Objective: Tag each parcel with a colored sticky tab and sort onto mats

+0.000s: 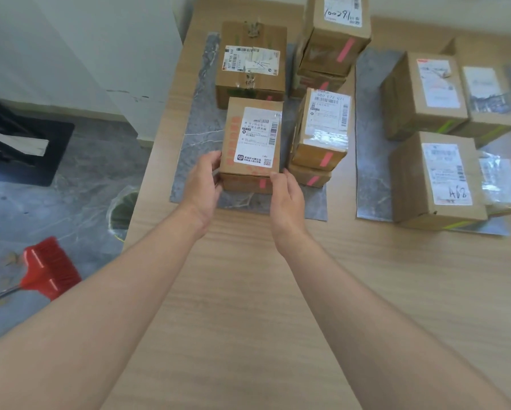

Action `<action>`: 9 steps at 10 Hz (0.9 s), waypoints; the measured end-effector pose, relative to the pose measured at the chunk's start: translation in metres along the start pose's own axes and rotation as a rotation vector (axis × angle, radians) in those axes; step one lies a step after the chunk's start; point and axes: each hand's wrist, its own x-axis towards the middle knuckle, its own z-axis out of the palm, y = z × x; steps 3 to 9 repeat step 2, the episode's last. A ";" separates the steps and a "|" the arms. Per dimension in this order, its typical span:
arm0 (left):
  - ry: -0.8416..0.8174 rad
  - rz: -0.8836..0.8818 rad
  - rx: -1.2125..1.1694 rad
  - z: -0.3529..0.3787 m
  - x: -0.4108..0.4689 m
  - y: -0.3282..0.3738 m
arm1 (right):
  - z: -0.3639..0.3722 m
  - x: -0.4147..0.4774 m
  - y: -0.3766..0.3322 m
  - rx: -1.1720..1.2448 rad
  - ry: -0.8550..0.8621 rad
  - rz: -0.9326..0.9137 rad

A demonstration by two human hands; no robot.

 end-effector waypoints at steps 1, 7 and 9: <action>-0.009 -0.014 0.031 -0.002 -0.005 -0.004 | -0.008 -0.005 0.003 0.006 0.012 -0.018; 0.004 0.016 0.130 -0.007 -0.013 -0.007 | -0.015 -0.010 0.003 0.026 0.029 0.019; 0.004 0.016 0.130 -0.007 -0.013 -0.007 | -0.015 -0.010 0.003 0.026 0.029 0.019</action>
